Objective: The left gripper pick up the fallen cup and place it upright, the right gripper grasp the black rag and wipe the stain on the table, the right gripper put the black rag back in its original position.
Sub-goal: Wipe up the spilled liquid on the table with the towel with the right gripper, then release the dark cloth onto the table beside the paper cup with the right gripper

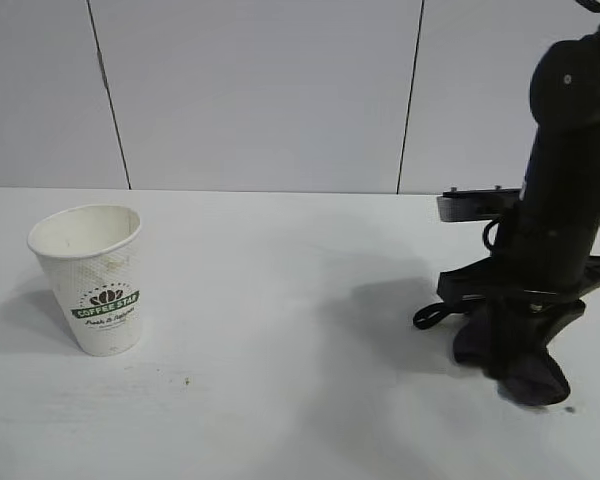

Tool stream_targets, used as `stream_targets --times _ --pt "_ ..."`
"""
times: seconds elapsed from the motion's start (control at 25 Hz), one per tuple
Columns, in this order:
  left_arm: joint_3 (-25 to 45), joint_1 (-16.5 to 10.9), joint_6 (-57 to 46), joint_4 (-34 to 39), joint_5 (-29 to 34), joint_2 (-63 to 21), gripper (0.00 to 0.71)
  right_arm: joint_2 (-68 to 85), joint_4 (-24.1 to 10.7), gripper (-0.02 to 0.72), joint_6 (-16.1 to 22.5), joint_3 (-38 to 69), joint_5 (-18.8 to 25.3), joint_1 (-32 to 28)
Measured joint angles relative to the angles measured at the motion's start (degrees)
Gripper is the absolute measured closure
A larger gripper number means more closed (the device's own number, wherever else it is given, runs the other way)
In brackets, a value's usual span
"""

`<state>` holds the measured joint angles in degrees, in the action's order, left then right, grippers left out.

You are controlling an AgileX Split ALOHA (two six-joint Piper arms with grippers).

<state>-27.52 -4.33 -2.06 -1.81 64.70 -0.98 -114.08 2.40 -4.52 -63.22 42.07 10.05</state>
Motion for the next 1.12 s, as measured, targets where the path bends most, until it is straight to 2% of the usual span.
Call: stream_targets --times 0.08,0.2,0.32,0.44,0.64,0.72,0.84,0.92,1.0,1.12 --pt "0.0 0.0 0.0 0.0 0.0 0.0 0.143 0.1 1.6 0.605 -0.3 0.3 -0.3 -0.4" --pt "0.0 0.0 0.0 0.0 0.0 0.0 0.143 1.0 2.8 0.605 -3.3 0.7 -1.2 0.5" --pt "0.0 0.0 0.0 0.0 0.0 0.0 0.143 1.8 5.6 0.605 -6.2 1.3 -3.8 4.2" --pt "0.0 0.0 0.0 0.0 0.0 0.0 0.143 2.0 8.9 0.606 -7.0 1.5 -6.1 8.8" --pt "0.0 0.0 0.0 0.0 0.0 0.0 0.143 2.0 11.6 0.601 -7.1 1.6 -7.9 13.2" --pt "0.0 0.0 0.0 0.0 0.0 0.0 0.143 2.0 12.2 0.542 -6.6 1.6 -8.3 13.5" --pt "0.0 0.0 0.0 0.0 0.0 0.0 0.143 2.0 12.2 0.325 -5.2 1.8 -8.4 13.5" --pt "0.0 0.0 0.0 0.0 0.0 0.0 0.143 2.0 12.2 0.218 -3.9 1.8 -8.3 13.5" --pt "0.0 0.0 0.0 0.0 0.0 0.0 0.143 2.3 12.2 0.176 -2.6 1.8 -8.1 13.5" --pt "0.0 0.0 0.0 0.0 0.0 0.0 0.143 4.0 11.2 0.155 -0.9 1.4 -7.1 13.2"
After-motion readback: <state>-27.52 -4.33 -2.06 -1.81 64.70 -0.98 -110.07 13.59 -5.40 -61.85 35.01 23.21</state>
